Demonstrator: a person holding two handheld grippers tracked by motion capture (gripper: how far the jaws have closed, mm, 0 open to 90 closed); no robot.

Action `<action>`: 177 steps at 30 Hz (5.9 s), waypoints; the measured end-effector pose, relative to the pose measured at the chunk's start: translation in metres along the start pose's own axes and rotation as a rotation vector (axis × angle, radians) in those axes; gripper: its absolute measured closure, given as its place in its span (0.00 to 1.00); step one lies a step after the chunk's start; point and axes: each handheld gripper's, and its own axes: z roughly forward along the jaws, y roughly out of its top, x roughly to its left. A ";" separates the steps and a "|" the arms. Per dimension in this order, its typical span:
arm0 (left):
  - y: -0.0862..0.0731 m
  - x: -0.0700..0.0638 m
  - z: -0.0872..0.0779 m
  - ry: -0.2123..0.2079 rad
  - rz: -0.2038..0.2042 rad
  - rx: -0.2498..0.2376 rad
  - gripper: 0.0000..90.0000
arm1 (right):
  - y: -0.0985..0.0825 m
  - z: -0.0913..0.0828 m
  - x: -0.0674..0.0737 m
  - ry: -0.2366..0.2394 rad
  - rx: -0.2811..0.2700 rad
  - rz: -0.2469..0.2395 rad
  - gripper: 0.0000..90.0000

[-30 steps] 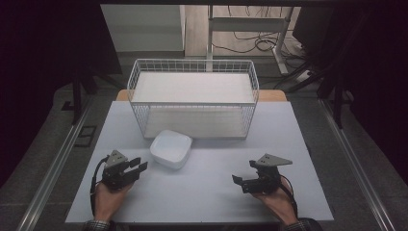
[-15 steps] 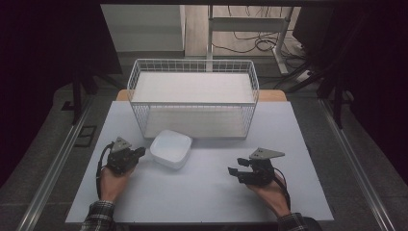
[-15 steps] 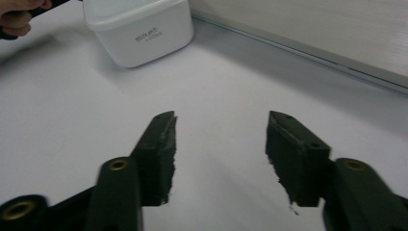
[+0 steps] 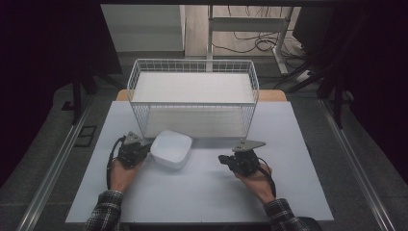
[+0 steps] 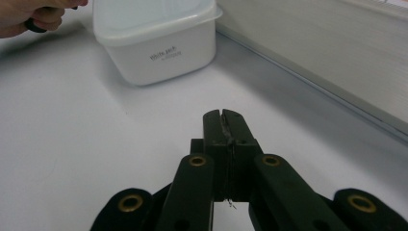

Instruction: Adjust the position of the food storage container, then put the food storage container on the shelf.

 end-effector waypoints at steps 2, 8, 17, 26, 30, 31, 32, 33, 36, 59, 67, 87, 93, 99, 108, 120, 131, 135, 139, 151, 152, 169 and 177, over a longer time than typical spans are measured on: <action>0.000 -0.002 -0.001 -0.011 -0.007 -0.003 1.00 | 0.004 0.006 0.001 0.007 0.014 0.007 0.99; 0.003 -0.015 0.003 -0.043 0.002 0.010 1.00 | 0.010 0.021 0.001 0.019 0.034 0.016 0.99; 0.008 -0.040 0.012 -0.102 0.010 0.012 1.00 | 0.012 0.034 -0.004 0.012 0.047 0.046 0.99; 0.013 -0.067 0.020 -0.148 0.030 0.005 1.00 | 0.008 0.030 -0.009 -0.010 0.056 0.069 0.99; 0.014 -0.072 0.022 -0.149 0.041 0.006 1.00 | 0.004 0.027 -0.012 -0.021 0.059 0.087 0.99; 0.015 -0.074 0.023 -0.149 0.041 0.007 1.00 | 0.004 0.027 -0.012 -0.021 0.059 0.087 0.99; 0.015 -0.075 0.024 -0.155 0.043 0.004 1.00 | 0.004 0.026 -0.013 -0.023 0.059 0.088 0.99; 0.015 -0.075 0.025 -0.155 0.045 0.004 1.00 | 0.004 0.025 -0.015 -0.023 0.060 0.090 0.99; 0.016 -0.074 0.021 -0.135 0.045 -0.002 0.93 | 0.004 0.021 -0.016 -0.039 0.050 0.079 0.98; -0.003 -0.073 -0.018 -0.133 0.084 -0.031 0.08 | -0.010 -0.019 -0.010 -0.104 -0.007 -0.040 0.30; -0.009 -0.075 -0.015 -0.116 0.132 -0.009 0.04 | -0.015 -0.012 -0.010 -0.112 0.043 -0.039 0.11; 0.006 -0.065 -0.022 -0.235 0.055 -0.088 0.05 | -0.004 -0.016 -0.015 -0.040 -0.047 0.017 0.06; 0.018 -0.070 -0.017 -0.268 0.041 -0.077 0.03 | 0.006 -0.014 -0.011 -0.047 -0.074 0.027 0.04; 0.030 -0.072 -0.010 -0.288 0.032 -0.087 0.05 | 0.015 -0.005 -0.003 -0.039 -0.033 0.028 0.00; 0.043 -0.075 0.010 -0.287 0.061 -0.053 0.10 | 0.037 0.012 0.000 0.019 0.033 0.029 0.05; 0.039 -0.067 0.037 -0.384 -0.010 -0.007 0.12 | 0.034 0.042 -0.012 0.040 0.102 0.117 0.07; 0.031 -0.070 0.023 -0.447 -0.047 0.027 0.36 | 0.023 0.024 -0.009 0.128 0.123 0.193 0.40; 0.030 -0.072 0.012 -0.408 -0.066 0.011 0.53 | 0.022 0.013 -0.009 0.112 0.106 0.205 0.56; 0.027 -0.073 0.006 -0.396 -0.116 0.007 0.65 | 0.022 0.008 -0.008 0.108 0.103 0.228 0.65; 0.028 -0.077 0.000 -0.315 -0.116 -0.061 0.88 | 0.021 0.001 -0.002 -0.028 -0.011 0.198 0.86; 0.029 -0.077 -0.001 -0.311 -0.113 -0.065 0.88 | 0.022 0.000 -0.001 -0.031 -0.018 0.194 0.86; 0.056 -0.054 0.012 -0.270 -0.134 -0.087 0.87 | 0.046 0.014 -0.017 -0.056 -0.077 0.196 0.86; 0.061 -0.044 0.029 -0.255 -0.151 -0.054 0.87 | 0.049 0.032 -0.031 -0.064 -0.056 0.214 0.86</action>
